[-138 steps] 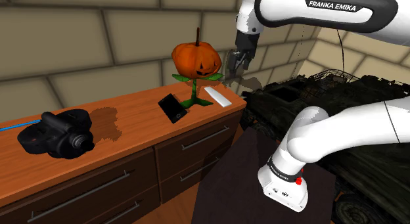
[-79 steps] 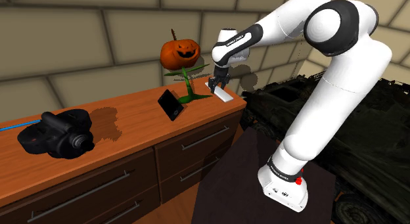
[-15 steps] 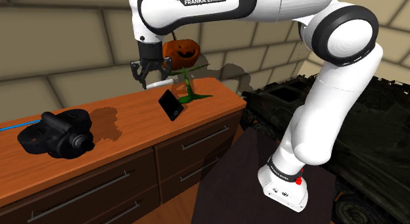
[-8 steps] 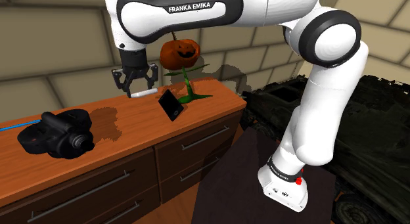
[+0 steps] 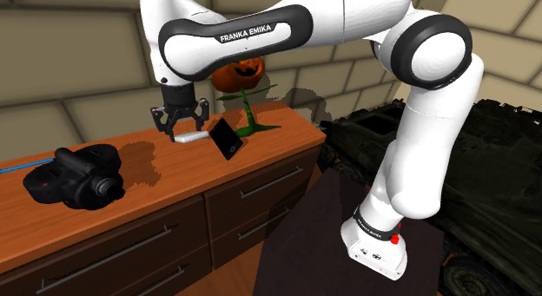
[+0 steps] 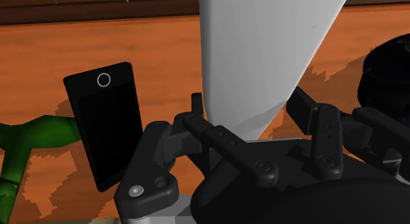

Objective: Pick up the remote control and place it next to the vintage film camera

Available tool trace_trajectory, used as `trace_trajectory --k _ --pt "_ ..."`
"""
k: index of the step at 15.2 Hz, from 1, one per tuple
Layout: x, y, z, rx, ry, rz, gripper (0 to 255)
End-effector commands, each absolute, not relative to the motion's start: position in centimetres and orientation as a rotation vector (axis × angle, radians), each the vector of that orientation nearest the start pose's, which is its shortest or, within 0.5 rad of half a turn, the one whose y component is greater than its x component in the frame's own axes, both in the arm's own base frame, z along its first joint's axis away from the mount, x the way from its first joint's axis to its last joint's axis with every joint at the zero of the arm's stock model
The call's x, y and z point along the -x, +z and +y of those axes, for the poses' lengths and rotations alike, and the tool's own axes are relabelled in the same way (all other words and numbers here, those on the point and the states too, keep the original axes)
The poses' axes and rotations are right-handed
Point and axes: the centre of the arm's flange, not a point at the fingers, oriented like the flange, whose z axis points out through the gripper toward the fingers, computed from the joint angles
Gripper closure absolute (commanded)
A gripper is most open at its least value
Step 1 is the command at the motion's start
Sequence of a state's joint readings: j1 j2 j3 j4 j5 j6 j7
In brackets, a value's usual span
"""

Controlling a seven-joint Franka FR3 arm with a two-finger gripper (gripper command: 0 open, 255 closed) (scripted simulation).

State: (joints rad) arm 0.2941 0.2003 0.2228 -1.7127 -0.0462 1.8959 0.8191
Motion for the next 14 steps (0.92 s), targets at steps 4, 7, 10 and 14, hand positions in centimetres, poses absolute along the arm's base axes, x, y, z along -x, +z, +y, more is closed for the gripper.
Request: trace_trajectory --k 4,7,10,14 --pt "-54.3 44.4 29.5 3.115 0.014 0.457 255" --pt "-54.3 42.8 29.5 3.115 0.014 0.457 255" --pt "-54.3 41.2 29.5 3.115 0.014 0.457 255" --pt "-54.3 39.1 29.5 3.115 0.014 0.457 255"
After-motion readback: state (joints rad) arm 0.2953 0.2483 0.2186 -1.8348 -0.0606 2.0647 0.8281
